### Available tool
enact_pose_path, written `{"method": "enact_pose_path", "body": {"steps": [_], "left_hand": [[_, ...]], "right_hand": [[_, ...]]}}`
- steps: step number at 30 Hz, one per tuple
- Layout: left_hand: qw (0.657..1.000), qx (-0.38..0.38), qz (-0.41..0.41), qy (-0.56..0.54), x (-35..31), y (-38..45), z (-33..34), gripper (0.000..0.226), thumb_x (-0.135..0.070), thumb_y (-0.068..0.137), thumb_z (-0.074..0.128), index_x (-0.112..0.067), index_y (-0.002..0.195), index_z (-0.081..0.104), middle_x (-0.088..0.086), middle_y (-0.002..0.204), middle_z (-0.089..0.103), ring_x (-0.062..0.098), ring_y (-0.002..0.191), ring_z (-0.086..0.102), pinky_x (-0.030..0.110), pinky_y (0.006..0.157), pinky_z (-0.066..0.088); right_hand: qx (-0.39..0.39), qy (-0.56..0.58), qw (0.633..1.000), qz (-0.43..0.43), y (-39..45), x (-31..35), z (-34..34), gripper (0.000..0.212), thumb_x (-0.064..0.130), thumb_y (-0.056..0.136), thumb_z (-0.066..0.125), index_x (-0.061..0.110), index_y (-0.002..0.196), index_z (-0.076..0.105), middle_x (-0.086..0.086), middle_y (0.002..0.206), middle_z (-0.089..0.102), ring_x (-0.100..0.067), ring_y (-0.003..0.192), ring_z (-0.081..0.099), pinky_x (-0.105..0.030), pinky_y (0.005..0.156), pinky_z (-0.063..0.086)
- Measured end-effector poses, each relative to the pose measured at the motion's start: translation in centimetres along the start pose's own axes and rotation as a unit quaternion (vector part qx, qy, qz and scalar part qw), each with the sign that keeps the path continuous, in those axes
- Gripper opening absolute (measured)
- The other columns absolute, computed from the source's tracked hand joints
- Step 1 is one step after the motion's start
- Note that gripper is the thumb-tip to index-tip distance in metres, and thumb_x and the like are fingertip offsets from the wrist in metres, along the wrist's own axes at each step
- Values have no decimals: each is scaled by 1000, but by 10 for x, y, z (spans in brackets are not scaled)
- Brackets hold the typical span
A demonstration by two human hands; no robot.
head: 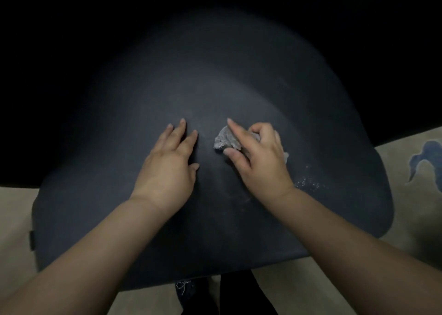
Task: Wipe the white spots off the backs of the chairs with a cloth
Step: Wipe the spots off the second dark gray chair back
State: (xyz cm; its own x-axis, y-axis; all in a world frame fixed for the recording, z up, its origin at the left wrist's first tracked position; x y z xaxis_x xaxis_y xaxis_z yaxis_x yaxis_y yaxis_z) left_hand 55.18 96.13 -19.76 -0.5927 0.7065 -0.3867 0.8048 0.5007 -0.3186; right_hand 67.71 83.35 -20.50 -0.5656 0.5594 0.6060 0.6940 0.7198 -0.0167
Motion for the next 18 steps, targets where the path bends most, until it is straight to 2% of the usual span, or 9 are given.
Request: {"method": "enact_pose_path", "body": {"steps": [2,3,4,6,8,10,12,16,18], "left_hand": [[999,-34,3,-20,-1,-2,-5,59,-22,92,60,-16,146,38,2,158,19,22,146,13,24,116,7],[998,-56,2,-36,-3,-3,-8,53,-20,91,61,-14,141,46,3,155,28,23,143,22,22,114,10],[995,-78,-5,-57,-5,-4,-11,47,-19,90,63,-14,135,53,3,150,38,23,138,31,20,111,15],[982,-106,-46,-148,-10,-5,-17,36,-23,89,64,-16,123,63,-1,129,58,16,120,52,17,105,31],[940,-82,-126,-306,-18,-4,-19,29,-29,87,66,-20,115,67,-9,106,68,5,98,64,19,92,47],[866,-28,-193,-460,-29,0,-17,26,-33,87,67,-17,108,69,-6,91,72,8,86,68,26,81,55],[815,10,-229,-533,-38,6,-17,22,-29,86,68,-14,102,70,1,84,73,11,78,70,26,72,57],[779,17,-261,-570,-39,15,-24,13,-9,82,72,-4,93,70,10,81,72,14,71,70,21,64,57],[760,28,-269,-592,-36,15,-28,9,-5,81,72,-3,89,69,7,74,72,11,65,70,17,56,54]], "right_hand": [[1,80,996,36,-5,-5,-5,50,22,92,59,27,141,46,0,105,44,-15,100,48,-26,96,39],[3,119,991,66,-8,-8,-7,55,19,93,57,30,144,41,7,104,43,-5,98,48,-15,94,37],[5,145,985,98,-10,-9,-9,60,17,92,58,33,146,36,13,104,42,4,97,48,-4,88,33],[-10,180,972,147,-12,-11,-13,66,17,90,61,38,146,32,18,105,44,14,92,47,3,78,32],[-28,238,953,185,-14,-8,-17,66,16,89,64,40,144,35,14,106,51,7,91,53,-3,80,38],[-23,318,926,201,-15,0,-17,65,12,87,66,42,139,41,6,103,57,-4,90,59,-19,87,48],[-3,370,909,191,-14,9,-15,63,6,85,68,46,129,47,2,101,58,-9,90,61,-30,91,51],[44,368,919,132,-12,19,-17,54,1,76,75,39,111,60,-3,110,57,-13,104,60,-34,97,48],[55,336,936,94,-9,19,-21,53,3,71,79,38,107,60,3,111,56,-9,106,59,-28,98,45]]}}
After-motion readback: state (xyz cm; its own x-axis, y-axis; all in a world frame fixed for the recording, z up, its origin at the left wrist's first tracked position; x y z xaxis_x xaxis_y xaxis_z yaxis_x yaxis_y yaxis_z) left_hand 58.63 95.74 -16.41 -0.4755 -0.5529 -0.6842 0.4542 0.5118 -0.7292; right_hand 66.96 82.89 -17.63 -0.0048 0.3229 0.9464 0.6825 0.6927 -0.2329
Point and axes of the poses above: each hand's wrist, its own y-axis towards the middle knuckle, its own z-axis out of the palm, x = y × z, the point moved 3 cm from there along y, towards the middle knuckle
